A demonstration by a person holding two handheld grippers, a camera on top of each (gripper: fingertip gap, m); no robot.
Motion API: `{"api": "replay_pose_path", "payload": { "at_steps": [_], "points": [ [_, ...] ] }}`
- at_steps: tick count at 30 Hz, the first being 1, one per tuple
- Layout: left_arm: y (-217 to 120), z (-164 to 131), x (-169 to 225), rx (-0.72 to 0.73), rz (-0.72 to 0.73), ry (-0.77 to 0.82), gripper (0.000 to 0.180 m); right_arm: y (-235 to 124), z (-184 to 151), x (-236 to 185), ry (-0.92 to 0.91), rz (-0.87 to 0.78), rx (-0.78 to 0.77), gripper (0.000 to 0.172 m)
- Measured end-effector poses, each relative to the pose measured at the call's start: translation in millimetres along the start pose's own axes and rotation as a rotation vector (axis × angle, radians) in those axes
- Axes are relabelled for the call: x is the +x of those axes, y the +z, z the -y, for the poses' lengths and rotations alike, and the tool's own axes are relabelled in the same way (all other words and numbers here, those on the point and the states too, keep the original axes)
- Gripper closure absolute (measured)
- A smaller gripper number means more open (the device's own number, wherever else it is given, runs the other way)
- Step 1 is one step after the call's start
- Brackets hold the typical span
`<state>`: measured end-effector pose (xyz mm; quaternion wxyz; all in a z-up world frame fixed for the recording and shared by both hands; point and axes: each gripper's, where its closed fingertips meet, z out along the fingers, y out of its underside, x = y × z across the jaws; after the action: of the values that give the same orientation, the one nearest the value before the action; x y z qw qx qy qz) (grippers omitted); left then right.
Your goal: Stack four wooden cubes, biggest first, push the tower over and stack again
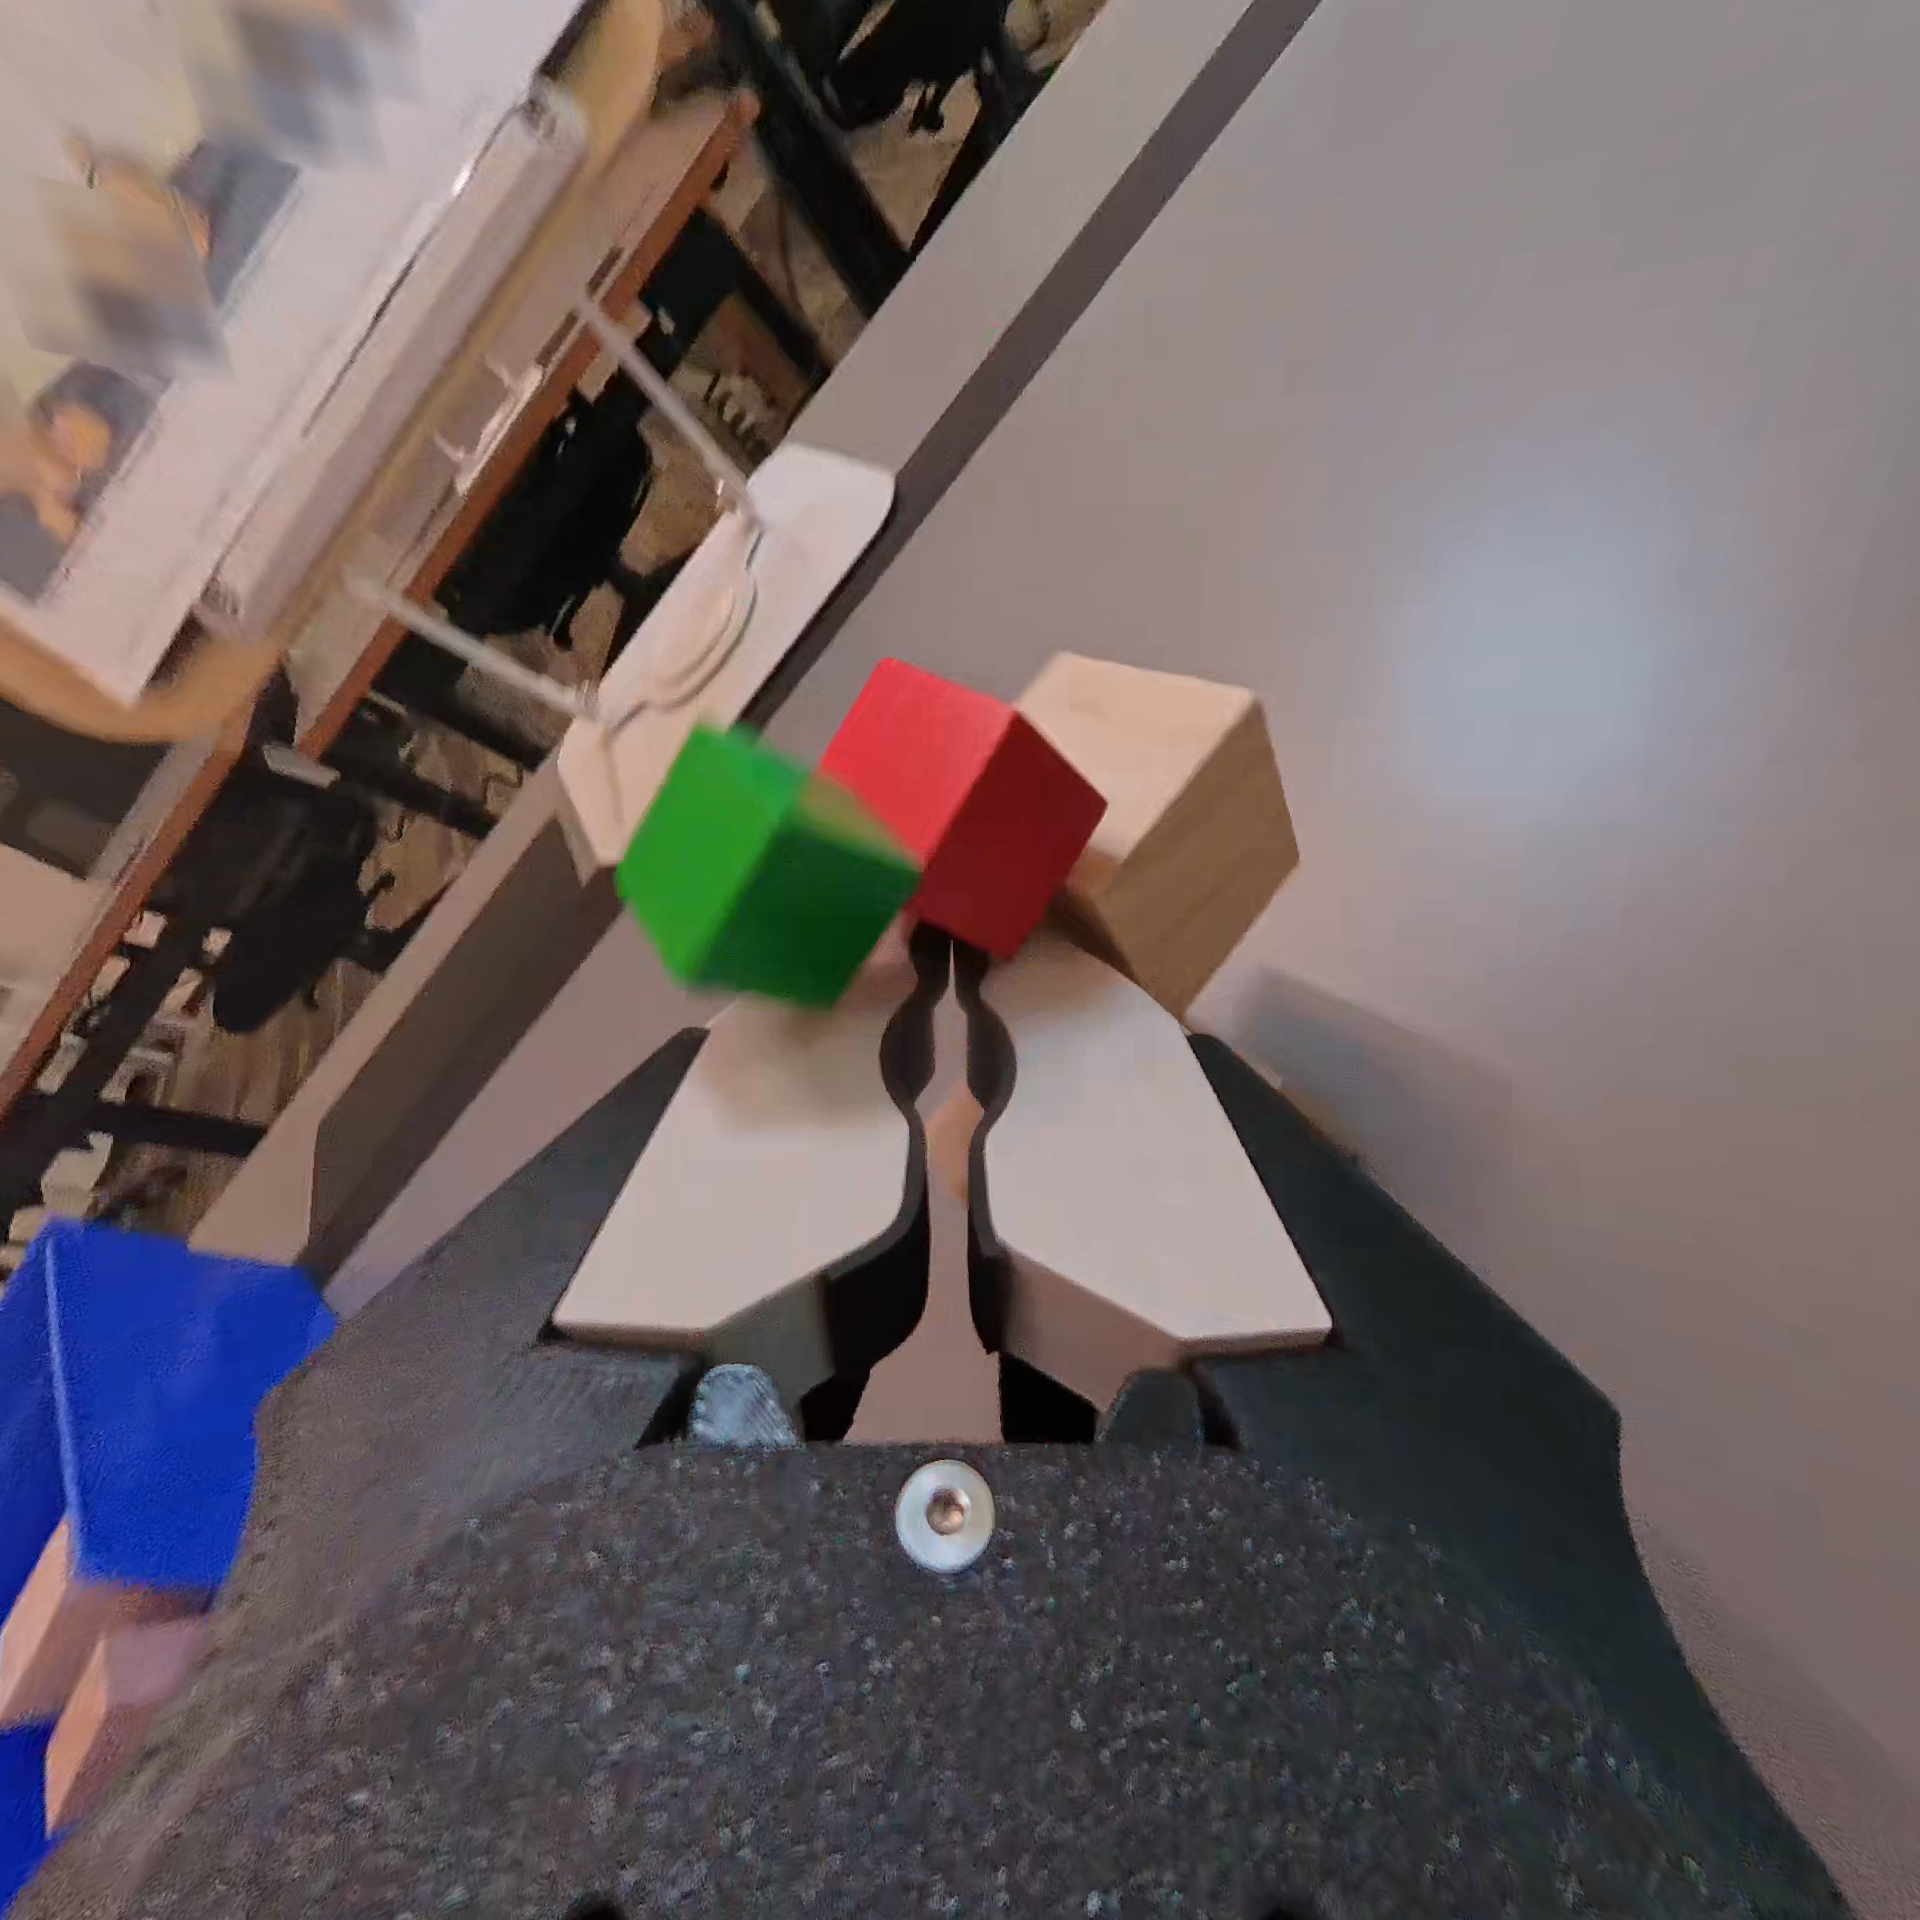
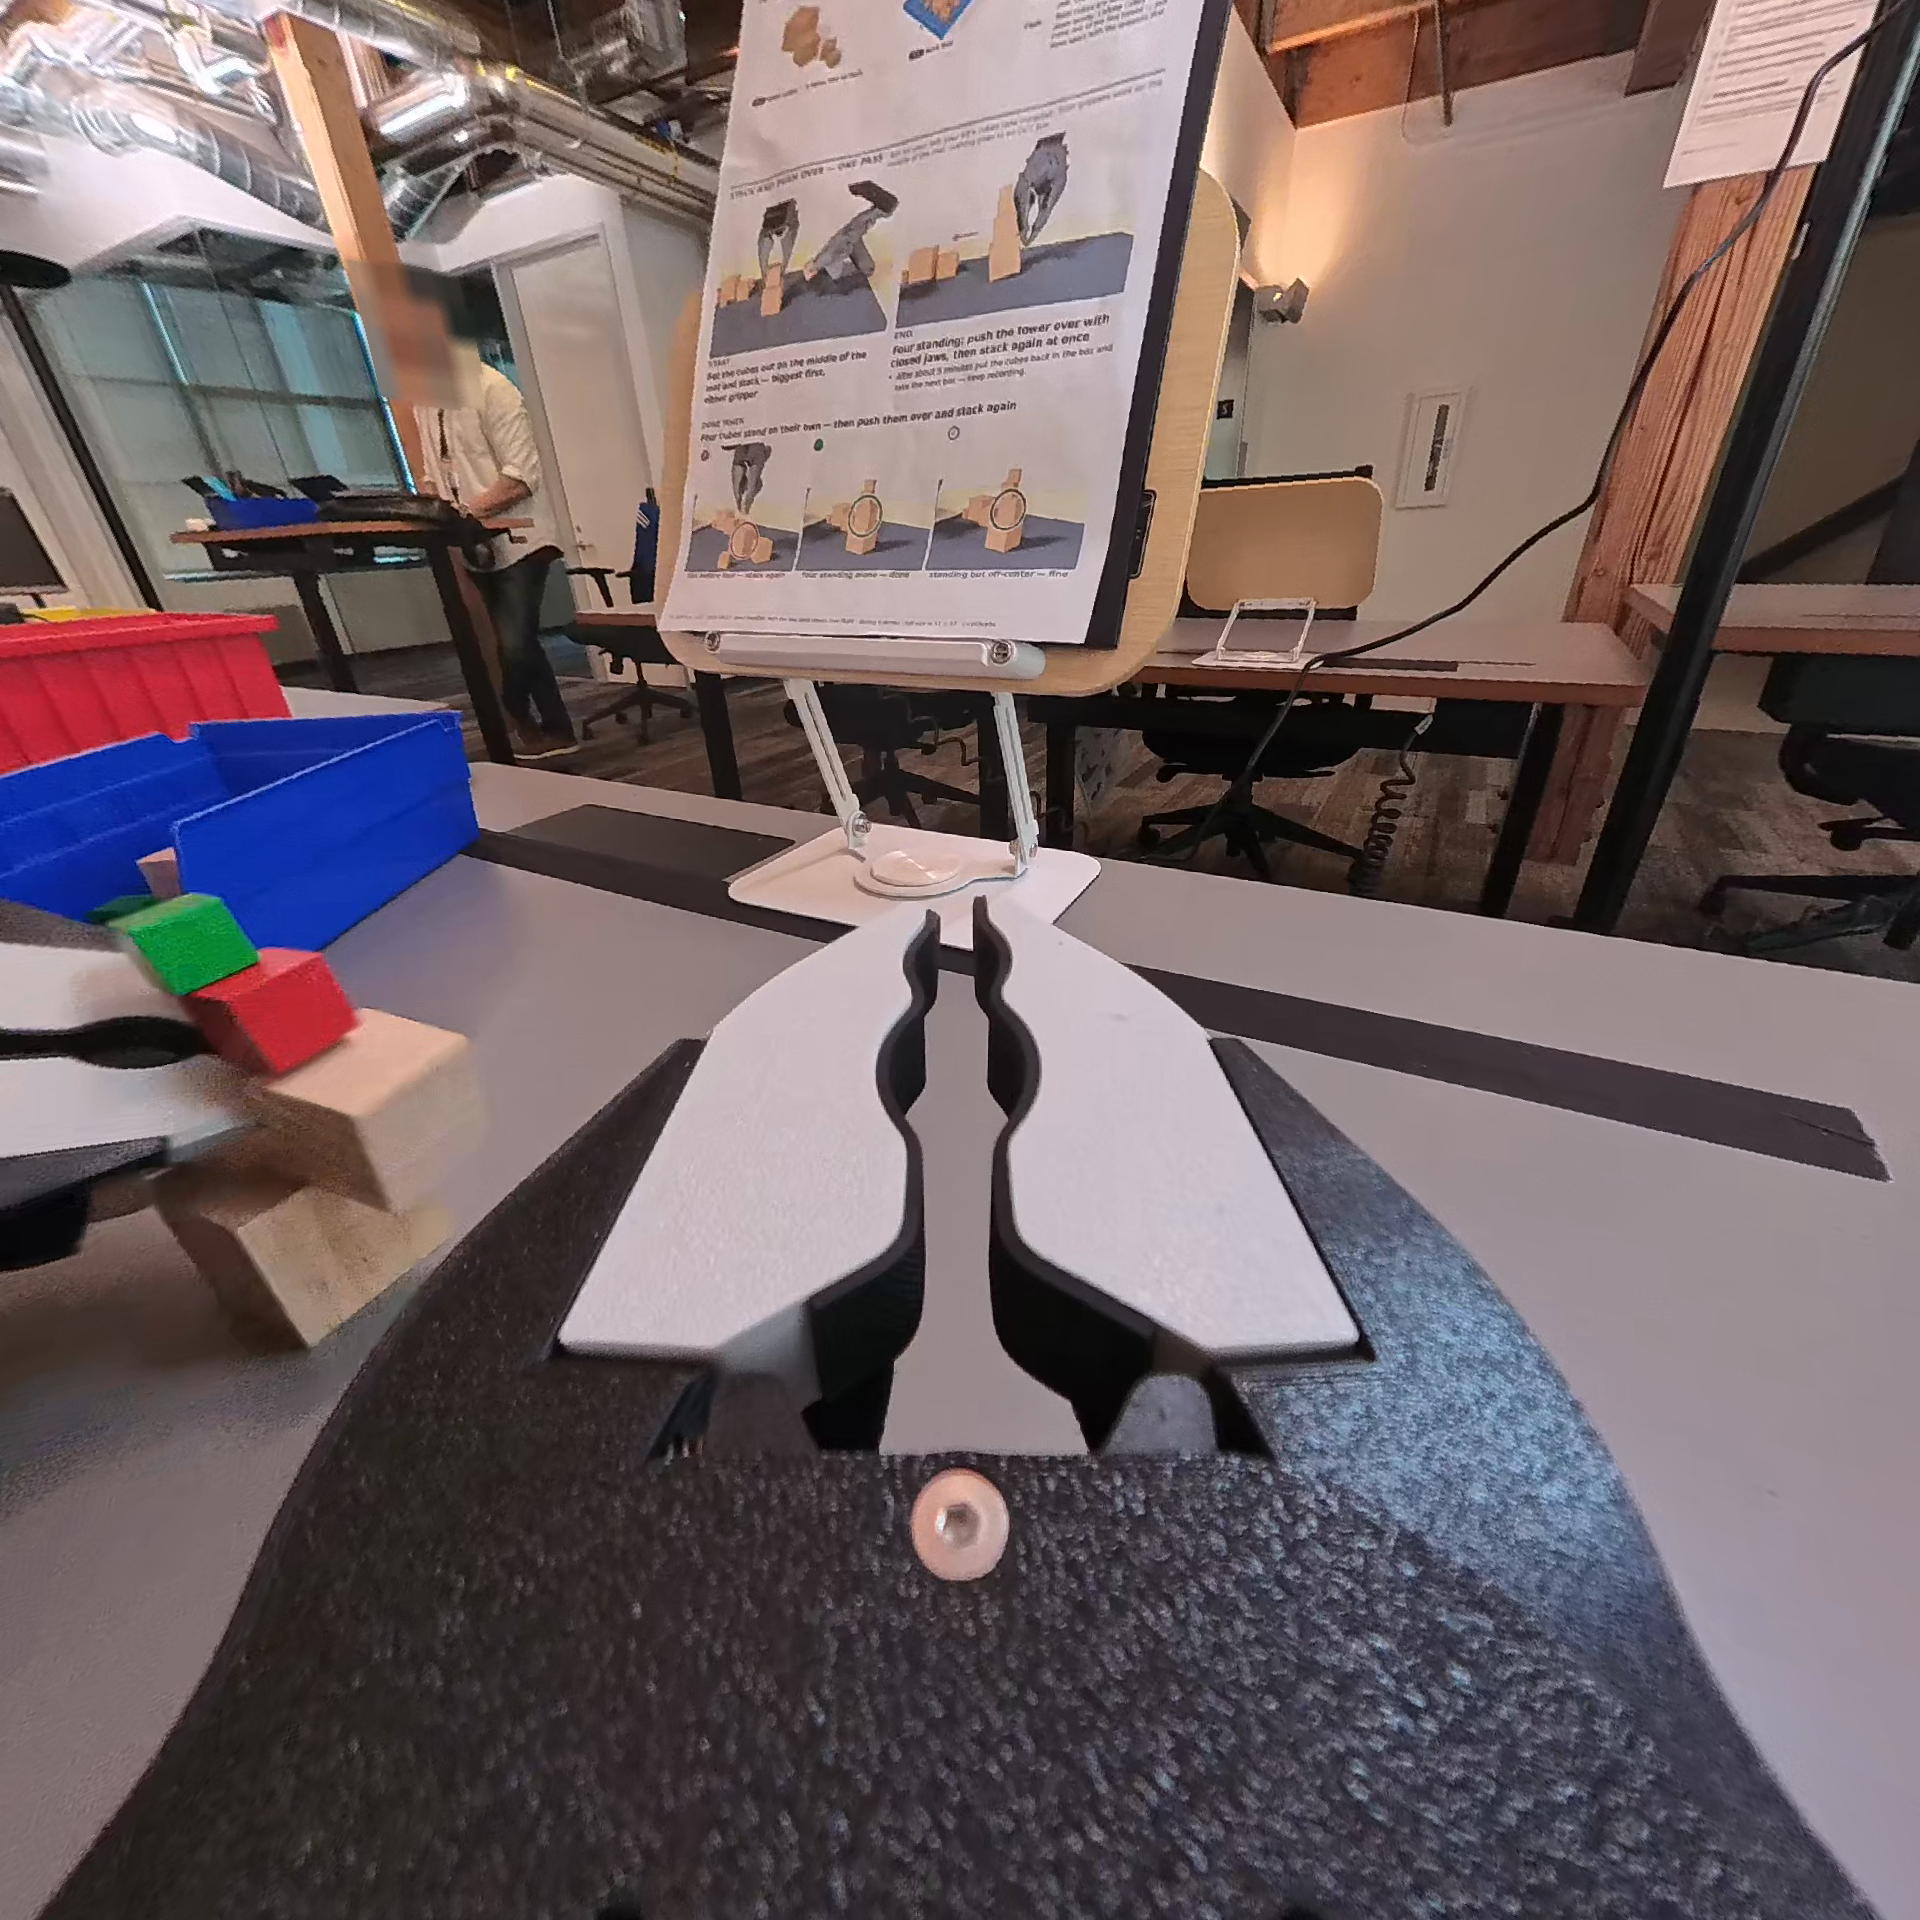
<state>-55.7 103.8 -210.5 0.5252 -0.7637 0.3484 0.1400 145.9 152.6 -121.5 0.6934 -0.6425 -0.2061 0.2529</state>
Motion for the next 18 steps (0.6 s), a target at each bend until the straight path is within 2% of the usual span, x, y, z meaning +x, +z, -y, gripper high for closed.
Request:
{"api": "replay_pose_path", "payload": {
  "at_steps": [4,8,12,18],
  "points": [
    [28.7,56.3,25.3,0.085,-0.058,0.076,0.180,-1.1,0.4,3.2,0.001,-0.010,0.003,0.166],
    [35.1,90.5,28.6,0.146,-0.092,0.060,0.180,-2.0,-1.2,9.9,0.025,-0.020,0.003,0.166],
    [21.6,91.6,12.3,0.189,-0.171,-0.060,0.180,-2.1,-1.4,10.6,0.034,-0.018,0.006,0.165],
    [-8.1,71.2,-39.3,0.310,-0.326,-0.387,0.180,-2.1,-1.8,8.2,0.024,-0.008,0.005,0.164]
  ]
}}
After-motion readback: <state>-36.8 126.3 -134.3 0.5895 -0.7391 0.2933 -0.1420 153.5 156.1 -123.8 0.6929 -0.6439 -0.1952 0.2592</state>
